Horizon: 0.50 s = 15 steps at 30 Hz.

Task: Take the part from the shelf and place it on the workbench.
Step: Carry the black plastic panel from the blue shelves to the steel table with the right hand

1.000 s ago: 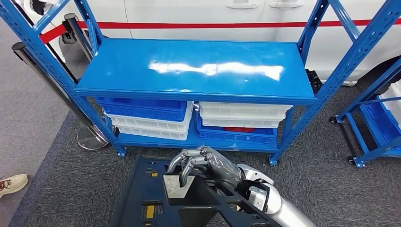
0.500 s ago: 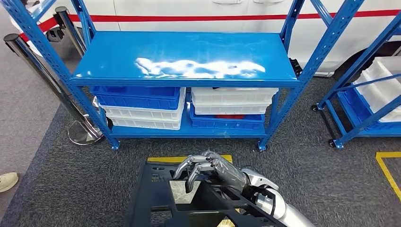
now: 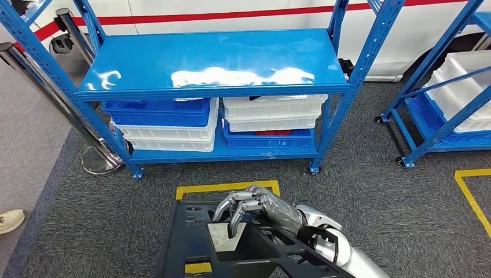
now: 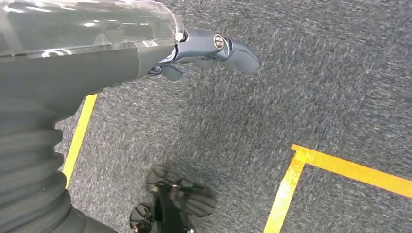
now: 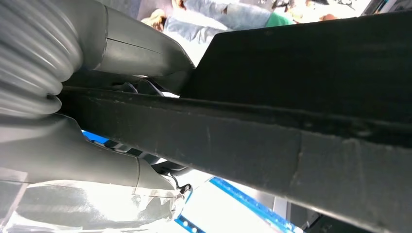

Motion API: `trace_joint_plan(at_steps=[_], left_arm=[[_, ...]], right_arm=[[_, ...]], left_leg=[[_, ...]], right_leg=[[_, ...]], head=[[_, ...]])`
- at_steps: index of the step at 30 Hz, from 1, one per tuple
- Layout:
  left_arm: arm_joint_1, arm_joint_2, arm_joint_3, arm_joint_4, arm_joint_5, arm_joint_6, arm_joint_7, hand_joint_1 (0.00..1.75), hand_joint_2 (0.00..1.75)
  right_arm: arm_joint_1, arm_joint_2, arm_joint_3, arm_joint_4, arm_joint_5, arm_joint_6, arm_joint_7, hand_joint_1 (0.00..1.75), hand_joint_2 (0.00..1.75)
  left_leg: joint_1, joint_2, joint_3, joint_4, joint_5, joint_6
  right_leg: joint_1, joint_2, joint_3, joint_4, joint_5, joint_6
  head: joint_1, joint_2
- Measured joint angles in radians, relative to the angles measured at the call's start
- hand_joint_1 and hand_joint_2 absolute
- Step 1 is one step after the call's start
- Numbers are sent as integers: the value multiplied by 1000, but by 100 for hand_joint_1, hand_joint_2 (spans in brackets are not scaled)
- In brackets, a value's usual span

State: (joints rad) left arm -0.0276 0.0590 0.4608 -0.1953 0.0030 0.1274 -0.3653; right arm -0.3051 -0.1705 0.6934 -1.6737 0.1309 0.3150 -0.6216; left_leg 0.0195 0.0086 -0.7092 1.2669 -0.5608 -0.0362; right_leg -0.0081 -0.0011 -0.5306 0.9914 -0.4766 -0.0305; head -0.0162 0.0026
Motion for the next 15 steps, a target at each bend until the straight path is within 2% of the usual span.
trace_joint_plan(at_steps=[1, 2, 3, 5, 6, 7, 9, 10, 12, 13, 14, 15], left_arm=[[1, 0, 1, 0, -2, 0, -1, 0, 175], [1, 0, 3, 0, -3, 0, -2, 0, 175], [2, 0, 4, 0, -4, -1, -4, 0, 175], [3, 0, 7, 0, -5, -2, -6, 0, 175], [4, 0, 9, 0, -5, -2, -8, 0, 175], [5, 0, 12, 0, -5, -2, -8, 0, 175], [3, 0, 16, 0, -5, 0, -10, 0, 175], [1, 0, 18, 0, -5, 1, -10, 0, 175], [-1, 0, 23, 0, -4, 2, -12, 0, 175], [0, 1, 25, -1, -4, 3, -13, 0, 175], [0, 2, 29, -1, -3, 3, -14, 0, 175], [1, 2, 34, -1, -3, 4, -15, 0, 175]], right_arm=[[1, 0, 0, 0, -3, 4, -1, 175, 175], [1, 0, 0, 0, -6, 7, -3, 175, 175], [1, 1, 0, 0, -10, 9, -4, 175, 175], [1, 3, 0, 0, -16, 14, -7, 175, 175], [1, 5, 0, 0, -18, 17, -8, 175, 175], [2, 6, 0, 0, -20, 19, -9, 175, 175], [2, 8, -2, 0, -23, 24, -10, 175, 175], [2, 8, -2, 0, -26, 27, -10, 175, 175], [1, 8, -4, 0, -32, 36, -10, 175, 175], [0, 8, -5, 0, -35, 41, -10, 175, 175], [0, 8, -5, 1, -37, 44, -10, 175, 175], [0, 8, -5, 3, -37, 45, -10, 175, 175]], left_leg=[[0, 0, -4, 22, 1, -1], [1, -1, 9, 5, 20, -2], [2, -6, 41, -47, 51, -2], [6, -36, 111, -170, 93, 1], [7, -49, 133, -211, 99, 3], [7, -56, 142, -228, 94, 5], [8, -44, 144, -238, 91, 11], [9, -36, 145, -242, 92, 16], [11, -17, 145, -249, 96, 31], [9, -8, 144, -250, 97, 36], [8, 1, 143, -250, 97, 40], [7, 11, 143, -249, 97, 40]], right_leg=[[1, 4, -4, 4, 0, 0], [1, 10, -7, 8, 0, 0], [1, 16, -9, 13, -1, 1], [1, 32, -17, 24, -4, 8], [1, 40, -22, 30, -4, 13], [2, 49, -27, 34, -3, 18], [3, 63, -36, 38, 0, 29], [3, 58, -40, 43, -5, 35], [2, 31, -71, 104, -43, 46], [1, 17, -99, 165, -74, 50], [-2, 12, -133, 234, -104, 53], [-4, 10, -162, 292, -121, 56]], head=[[0, 0], [0, 0], [0, 0], [-5, 0], [-8, 0], [-12, 0], [-17, 0], [-19, 0], [-21, 0], [-22, 0], [-22, 0], [-23, 0]])
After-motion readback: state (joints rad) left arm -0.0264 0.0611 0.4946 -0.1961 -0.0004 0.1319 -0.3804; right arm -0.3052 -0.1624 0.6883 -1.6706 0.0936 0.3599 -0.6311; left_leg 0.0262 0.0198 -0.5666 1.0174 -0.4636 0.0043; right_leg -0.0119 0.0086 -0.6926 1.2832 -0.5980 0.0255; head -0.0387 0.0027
